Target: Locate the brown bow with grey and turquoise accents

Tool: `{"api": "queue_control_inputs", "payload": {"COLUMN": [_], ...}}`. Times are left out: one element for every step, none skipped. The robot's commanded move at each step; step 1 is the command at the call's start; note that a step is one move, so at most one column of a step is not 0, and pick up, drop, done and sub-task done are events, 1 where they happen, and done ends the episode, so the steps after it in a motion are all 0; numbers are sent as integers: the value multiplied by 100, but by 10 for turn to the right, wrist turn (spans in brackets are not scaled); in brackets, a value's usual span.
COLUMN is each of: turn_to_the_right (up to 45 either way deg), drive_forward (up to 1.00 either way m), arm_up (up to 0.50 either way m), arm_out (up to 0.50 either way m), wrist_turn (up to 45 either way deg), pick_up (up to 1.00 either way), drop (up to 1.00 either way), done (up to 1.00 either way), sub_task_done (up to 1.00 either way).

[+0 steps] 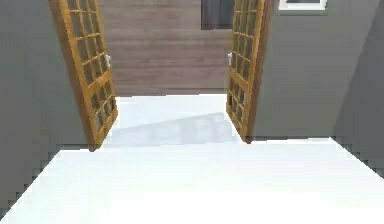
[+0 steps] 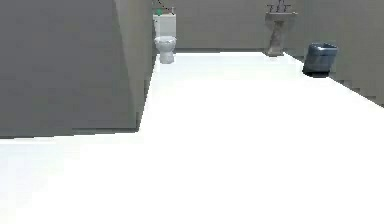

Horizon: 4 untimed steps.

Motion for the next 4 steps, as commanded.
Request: {"api": "queue_control_inputs", "payload": {"turn_to_the_right": [0,0,0,-270], "drive_forward": [100,100,100,0], "arm_up": [0,0,0,0], "arm_out": [0,0,0,0], "wrist_turn": [0,0,0,0], "pick_up": [0,0,0,0], "drop": [0,0,0,0], "done": [0,0,0,0], "sub_task_done": [0,0,0,0]}}
